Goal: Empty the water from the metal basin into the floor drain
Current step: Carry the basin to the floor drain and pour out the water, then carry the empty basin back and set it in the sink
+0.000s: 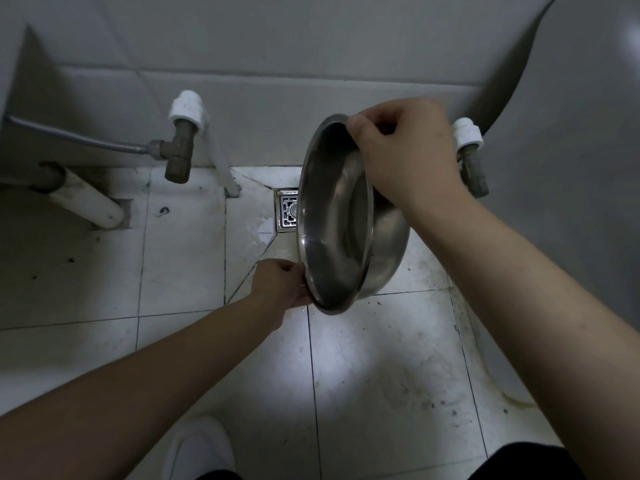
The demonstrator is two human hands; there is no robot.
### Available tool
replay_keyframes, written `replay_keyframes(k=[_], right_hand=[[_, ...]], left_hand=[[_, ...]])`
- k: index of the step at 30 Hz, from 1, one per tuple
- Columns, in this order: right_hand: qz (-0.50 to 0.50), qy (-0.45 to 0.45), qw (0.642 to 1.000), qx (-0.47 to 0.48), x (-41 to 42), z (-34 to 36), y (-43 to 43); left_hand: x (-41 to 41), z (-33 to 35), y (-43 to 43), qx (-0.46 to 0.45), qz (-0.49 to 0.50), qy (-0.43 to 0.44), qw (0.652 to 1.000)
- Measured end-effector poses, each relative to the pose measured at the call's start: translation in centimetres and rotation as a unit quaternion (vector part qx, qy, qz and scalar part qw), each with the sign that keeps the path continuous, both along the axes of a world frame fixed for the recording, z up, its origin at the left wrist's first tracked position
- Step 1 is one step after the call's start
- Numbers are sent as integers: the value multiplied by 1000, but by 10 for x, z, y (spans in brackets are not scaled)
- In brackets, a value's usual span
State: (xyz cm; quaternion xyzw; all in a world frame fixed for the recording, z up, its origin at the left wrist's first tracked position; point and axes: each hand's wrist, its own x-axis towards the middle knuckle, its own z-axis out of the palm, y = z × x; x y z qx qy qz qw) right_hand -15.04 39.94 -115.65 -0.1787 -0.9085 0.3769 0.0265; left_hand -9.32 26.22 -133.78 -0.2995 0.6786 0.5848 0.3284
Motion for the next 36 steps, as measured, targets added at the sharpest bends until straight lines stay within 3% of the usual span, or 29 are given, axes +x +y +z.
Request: replay_keyframes(k=[23,36], right_hand=[[-87,34,995,-45,28,-4,44],[-159,37,982,-97,42,-7,78]], left_hand=[[-20,58,-46,-85,71,111,988],[-48,129,-43,-46,151,211,965]])
